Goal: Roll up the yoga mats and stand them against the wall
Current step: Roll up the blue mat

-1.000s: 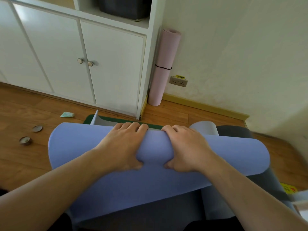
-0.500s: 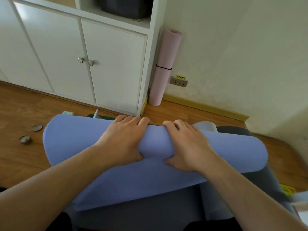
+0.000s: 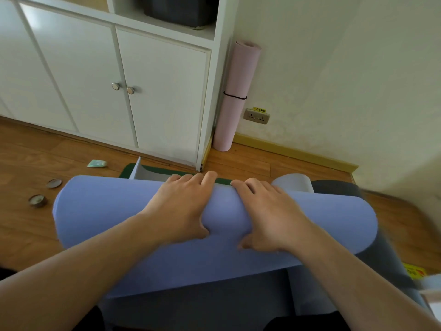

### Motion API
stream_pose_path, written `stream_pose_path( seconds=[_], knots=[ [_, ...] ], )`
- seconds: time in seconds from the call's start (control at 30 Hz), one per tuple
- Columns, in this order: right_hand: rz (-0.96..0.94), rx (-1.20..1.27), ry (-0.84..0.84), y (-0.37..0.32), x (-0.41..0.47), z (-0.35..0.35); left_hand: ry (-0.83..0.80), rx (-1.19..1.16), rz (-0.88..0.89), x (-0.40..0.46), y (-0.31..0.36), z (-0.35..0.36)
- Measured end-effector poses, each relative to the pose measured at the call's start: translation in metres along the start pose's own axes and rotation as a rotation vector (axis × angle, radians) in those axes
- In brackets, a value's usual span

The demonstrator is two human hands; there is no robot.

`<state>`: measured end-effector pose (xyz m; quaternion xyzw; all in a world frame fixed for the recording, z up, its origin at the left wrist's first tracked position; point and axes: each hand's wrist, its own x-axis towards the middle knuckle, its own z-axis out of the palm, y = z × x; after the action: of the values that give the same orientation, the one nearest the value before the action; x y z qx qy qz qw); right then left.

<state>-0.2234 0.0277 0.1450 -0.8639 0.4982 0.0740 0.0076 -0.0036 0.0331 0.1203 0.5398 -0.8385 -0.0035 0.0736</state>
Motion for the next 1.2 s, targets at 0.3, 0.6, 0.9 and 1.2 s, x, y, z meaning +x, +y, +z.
stream_pose_path(
  seconds=[0.3, 0.6, 0.9, 1.2],
  knots=[
    [0.029, 0.103, -0.005, -0.004, 0.009, 0.001, -0.084, 0.142, 0.081, -0.009, 0.001, 0.003],
    [-0.031, 0.008, -0.007, -0.008, 0.005, 0.009, -0.067, -0.074, 0.021, -0.003, -0.005, 0.001],
    [0.047, 0.17, -0.018, -0.007, 0.012, 0.005, -0.123, 0.159, 0.072, -0.011, 0.003, 0.007],
    [-0.029, 0.044, -0.018, -0.01, 0.006, 0.013, -0.08, 0.027, 0.039, -0.002, -0.005, 0.006]
  ],
)
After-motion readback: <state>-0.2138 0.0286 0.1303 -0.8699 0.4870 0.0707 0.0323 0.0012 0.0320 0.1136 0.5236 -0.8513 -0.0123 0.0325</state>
